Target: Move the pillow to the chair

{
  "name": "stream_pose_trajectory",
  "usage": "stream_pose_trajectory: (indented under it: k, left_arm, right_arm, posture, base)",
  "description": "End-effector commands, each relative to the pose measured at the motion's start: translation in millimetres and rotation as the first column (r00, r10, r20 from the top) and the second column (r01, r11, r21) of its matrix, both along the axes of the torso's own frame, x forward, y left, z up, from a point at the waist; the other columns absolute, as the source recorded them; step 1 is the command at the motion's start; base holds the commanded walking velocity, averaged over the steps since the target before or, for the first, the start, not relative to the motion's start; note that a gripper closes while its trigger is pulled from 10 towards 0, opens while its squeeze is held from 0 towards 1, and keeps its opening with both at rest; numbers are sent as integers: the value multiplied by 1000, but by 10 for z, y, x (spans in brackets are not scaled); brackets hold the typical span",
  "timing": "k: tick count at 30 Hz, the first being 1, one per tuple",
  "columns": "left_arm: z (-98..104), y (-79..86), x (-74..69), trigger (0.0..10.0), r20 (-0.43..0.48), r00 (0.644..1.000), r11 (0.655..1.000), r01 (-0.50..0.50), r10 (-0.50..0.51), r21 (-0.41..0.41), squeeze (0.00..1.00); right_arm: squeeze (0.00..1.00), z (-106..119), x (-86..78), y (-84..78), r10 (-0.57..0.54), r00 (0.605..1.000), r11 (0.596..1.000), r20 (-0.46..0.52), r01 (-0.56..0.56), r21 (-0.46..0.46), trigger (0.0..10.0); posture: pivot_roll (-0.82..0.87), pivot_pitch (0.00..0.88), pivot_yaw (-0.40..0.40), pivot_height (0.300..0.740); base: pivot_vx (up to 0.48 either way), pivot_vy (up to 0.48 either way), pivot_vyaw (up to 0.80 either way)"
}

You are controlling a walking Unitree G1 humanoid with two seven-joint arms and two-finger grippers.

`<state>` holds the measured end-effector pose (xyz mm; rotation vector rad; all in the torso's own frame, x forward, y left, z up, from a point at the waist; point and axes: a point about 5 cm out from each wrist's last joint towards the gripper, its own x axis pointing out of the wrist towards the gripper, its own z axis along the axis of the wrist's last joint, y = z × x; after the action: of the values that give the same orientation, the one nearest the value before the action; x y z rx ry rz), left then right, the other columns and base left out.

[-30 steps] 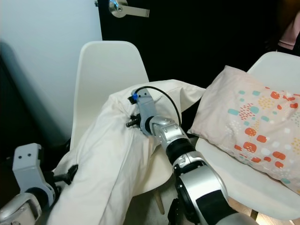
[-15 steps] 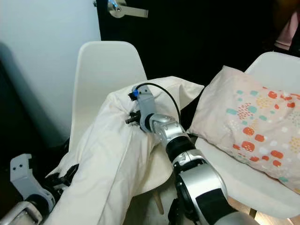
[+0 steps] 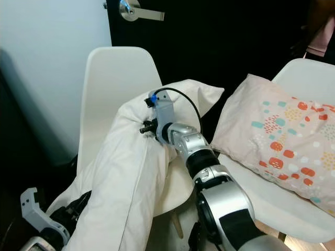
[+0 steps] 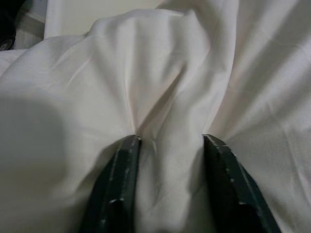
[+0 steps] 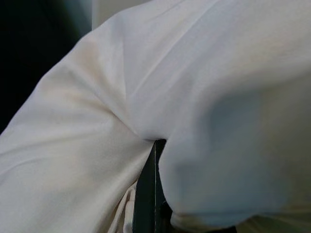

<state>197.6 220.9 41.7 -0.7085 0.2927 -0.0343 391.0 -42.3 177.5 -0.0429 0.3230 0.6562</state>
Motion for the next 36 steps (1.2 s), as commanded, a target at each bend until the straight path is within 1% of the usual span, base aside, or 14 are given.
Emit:
stream_pose_trajectory:
  k: [1,9,14,18,20,21,25,27,28,29,30,32,33,36]
  left_arm:
    - [-80,-102,10,0,-28,999,999,14,-15,-46,0]
    - [-122,37,0,0,-50,997,998,-56,56,4,0]
    - [-126,147,12,0,-97,986,985,-119,132,128,0]
    - [133,343,120,0,-62,966,931,-224,252,287,0]
    - [456,439,232,0,40,950,885,-302,309,354,0]
    - [456,439,232,0,40,950,885,-302,309,354,0]
    - [991,451,391,0,231,932,806,-358,279,472,0]
    - [1622,375,521,0,443,884,647,-426,149,632,0]
    - [1622,375,521,0,443,884,647,-426,149,632,0]
    - [1890,315,554,0,521,852,544,-465,59,699,0]
    - [1890,315,554,0,521,852,544,-465,59,699,0]
    - [2312,149,590,0,589,791,277,-537,-164,797,0]
    - [2312,149,590,0,589,791,277,-537,-164,797,0]
    - [2526,117,634,0,587,762,86,-588,-274,804,0]
  right_arm:
    - [0,208,64,-51,-26,998,999,59,24,33,10000]
    - [0,216,71,-71,-40,998,998,55,38,41,10000]
    - [0,214,68,-67,-40,998,998,52,38,45,10000]
    - [0,232,77,-87,-50,997,998,54,47,52,10000]
    - [0,237,79,-91,-53,997,997,55,50,57,10000]
    - [0,237,79,-91,-53,997,997,55,50,57,10000]
    - [0,244,78,-87,-54,997,996,57,50,67,10000]
    - [0,268,78,-72,-54,996,995,64,49,82,10000]
    - [0,268,78,-72,-54,996,995,64,49,82,10000]
    - [0,281,79,-65,-57,996,995,69,51,88,10000]
    - [0,281,79,-65,-57,996,995,69,51,88,10000]
    - [0,292,86,-72,-71,995,994,76,64,90,10000]
    - [0,292,86,-72,-71,995,994,76,64,90,10000]
    - [0,302,100,-101,-111,990,990,87,102,99,10000]
  posture:
    - [138,0,-124,396]
    - [139,0,-122,396]
    - [143,0,-121,396]
    - [145,0,-116,396]
    - [148,0,-117,396]
    - [148,0,-117,396]
    - [151,0,-118,396]
    - [156,0,-116,396]
    - [156,0,-116,396]
    - [156,0,-113,396]
    - [156,0,-113,396]
    - [158,0,-114,396]
    - [158,0,-114,396]
    - [159,0,-110,396]
  base:
    - [0,0,0]
    - [0,0,0]
    - [0,0,0]
    - [0,0,0]
    - [0,0,0]
    - [0,0,0]
    - [0,0,0]
    - [0,0,0]
    - [0,0,0]
    - [0,0,0]
    - [0,0,0]
    - [0,0,0]
    - [0,0,0]
    - [0,0,0]
